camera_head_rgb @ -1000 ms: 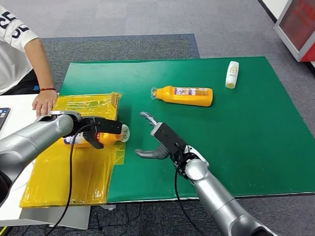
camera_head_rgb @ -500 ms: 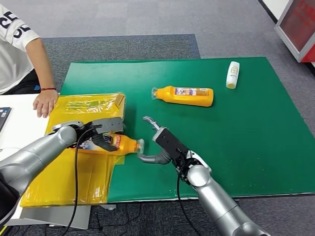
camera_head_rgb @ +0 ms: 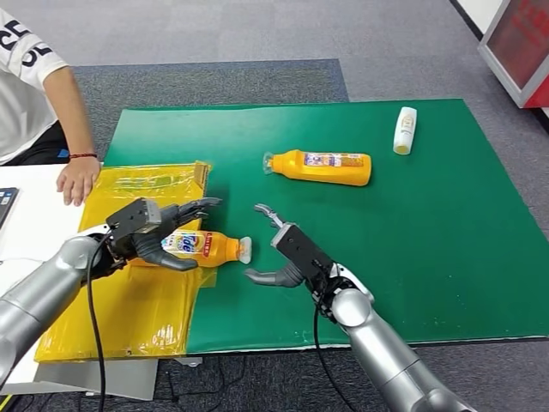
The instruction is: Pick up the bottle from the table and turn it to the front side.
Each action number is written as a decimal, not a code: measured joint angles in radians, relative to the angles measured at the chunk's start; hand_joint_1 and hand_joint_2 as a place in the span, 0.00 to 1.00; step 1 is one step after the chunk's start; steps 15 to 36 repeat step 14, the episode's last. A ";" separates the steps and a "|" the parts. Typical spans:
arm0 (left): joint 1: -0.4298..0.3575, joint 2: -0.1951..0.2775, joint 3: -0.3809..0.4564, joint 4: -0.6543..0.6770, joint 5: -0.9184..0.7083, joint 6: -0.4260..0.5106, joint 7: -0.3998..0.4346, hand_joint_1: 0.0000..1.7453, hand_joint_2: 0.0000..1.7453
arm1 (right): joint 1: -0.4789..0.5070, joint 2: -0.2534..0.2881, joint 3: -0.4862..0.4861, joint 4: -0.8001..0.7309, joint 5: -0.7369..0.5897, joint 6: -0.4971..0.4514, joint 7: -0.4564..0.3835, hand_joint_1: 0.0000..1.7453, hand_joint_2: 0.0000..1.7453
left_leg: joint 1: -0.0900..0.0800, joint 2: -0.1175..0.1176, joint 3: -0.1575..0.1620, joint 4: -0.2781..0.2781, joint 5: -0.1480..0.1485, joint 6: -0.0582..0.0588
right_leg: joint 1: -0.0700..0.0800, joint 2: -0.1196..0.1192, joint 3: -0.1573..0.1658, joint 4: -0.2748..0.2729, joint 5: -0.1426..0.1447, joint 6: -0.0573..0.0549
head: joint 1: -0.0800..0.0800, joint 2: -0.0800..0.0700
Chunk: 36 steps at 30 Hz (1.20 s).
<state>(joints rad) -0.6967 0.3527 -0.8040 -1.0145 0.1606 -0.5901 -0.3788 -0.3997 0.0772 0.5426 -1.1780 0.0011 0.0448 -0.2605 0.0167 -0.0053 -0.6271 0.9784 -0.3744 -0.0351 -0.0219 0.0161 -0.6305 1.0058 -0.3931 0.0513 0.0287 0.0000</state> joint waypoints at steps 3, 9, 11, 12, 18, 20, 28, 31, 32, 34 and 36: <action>0.103 0.007 0.091 -0.071 0.085 -0.099 -0.131 0.00 1.00 | 0.000 -0.003 0.009 -0.004 0.006 0.000 -0.002 0.00 1.00 | 0.000 0.001 0.000 0.000 0.000 0.000 | 0.000 0.001 0.000 0.000 0.000 -0.001 | 0.000 0.000; 0.308 -0.029 0.294 -0.176 0.103 -0.161 -0.220 0.00 1.00 | 0.018 -0.009 0.017 -0.041 0.007 0.003 -0.022 0.00 1.00 | 0.000 0.001 0.000 0.000 -0.001 0.000 | 0.000 0.001 -0.001 -0.001 -0.001 0.000 | 0.000 0.000; 0.356 -0.049 0.349 -0.194 0.080 -0.130 -0.209 0.00 1.00 | 0.038 -0.014 0.009 -0.063 -0.028 0.029 -0.033 0.00 1.00 | 0.000 0.001 0.000 0.000 -0.001 0.000 | 0.000 0.001 -0.001 -0.001 -0.001 0.000 | 0.000 0.000; 0.376 -0.059 0.373 -0.200 0.064 -0.107 -0.201 0.00 1.00 | 0.051 -0.017 0.002 -0.074 -0.055 0.049 -0.039 0.00 1.00 | 0.000 0.001 0.000 0.000 -0.002 0.000 | 0.000 0.001 -0.001 -0.001 -0.001 0.000 | 0.000 0.000; 0.402 -0.072 0.404 -0.206 0.035 -0.067 -0.188 0.00 1.00 | 0.071 -0.023 -0.012 -0.090 -0.101 0.083 -0.048 0.00 1.00 | 0.000 0.001 0.000 0.000 -0.002 0.000 | 0.000 0.001 -0.001 -0.001 -0.002 0.000 | 0.000 0.000; 0.402 -0.072 0.404 -0.206 0.035 -0.067 -0.188 0.00 1.00 | 0.071 -0.023 -0.012 -0.090 -0.101 0.083 -0.048 0.00 1.00 | 0.000 0.001 0.000 0.000 -0.002 0.000 | 0.000 0.001 -0.001 -0.001 -0.002 0.000 | 0.000 0.000; 0.402 -0.072 0.404 -0.206 0.035 -0.067 -0.188 0.00 1.00 | 0.071 -0.023 -0.012 -0.090 -0.101 0.083 -0.048 0.00 1.00 | 0.000 0.001 0.000 0.000 -0.002 0.000 | 0.000 0.001 -0.001 -0.001 -0.002 0.000 | 0.000 0.000; 0.402 -0.072 0.404 -0.206 0.035 -0.067 -0.188 0.00 1.00 | 0.071 -0.023 -0.012 -0.090 -0.101 0.083 -0.048 0.00 1.00 | 0.000 0.001 0.000 0.000 -0.002 0.000 | 0.000 0.001 -0.001 -0.001 -0.002 0.000 | 0.000 0.000; 0.402 -0.072 0.404 -0.206 0.035 -0.067 -0.188 0.00 1.00 | 0.071 -0.023 -0.012 -0.090 -0.101 0.083 -0.048 0.00 1.00 | 0.000 0.001 0.000 0.000 -0.002 0.000 | 0.000 0.001 -0.001 -0.001 -0.002 0.000 | 0.000 0.000; 0.402 -0.072 0.404 -0.206 0.035 -0.067 -0.188 0.00 1.00 | 0.071 -0.023 -0.012 -0.090 -0.101 0.083 -0.048 0.00 1.00 | 0.000 0.001 0.000 0.000 -0.002 0.000 | 0.000 0.001 -0.001 -0.001 -0.002 0.000 | 0.000 0.000; 0.402 -0.072 0.404 -0.206 0.035 -0.067 -0.188 0.00 1.00 | 0.071 -0.023 -0.012 -0.090 -0.101 0.083 -0.048 0.00 1.00 | 0.000 0.001 0.000 0.000 -0.002 0.000 | 0.000 0.001 -0.001 -0.001 -0.002 0.000 | 0.000 0.000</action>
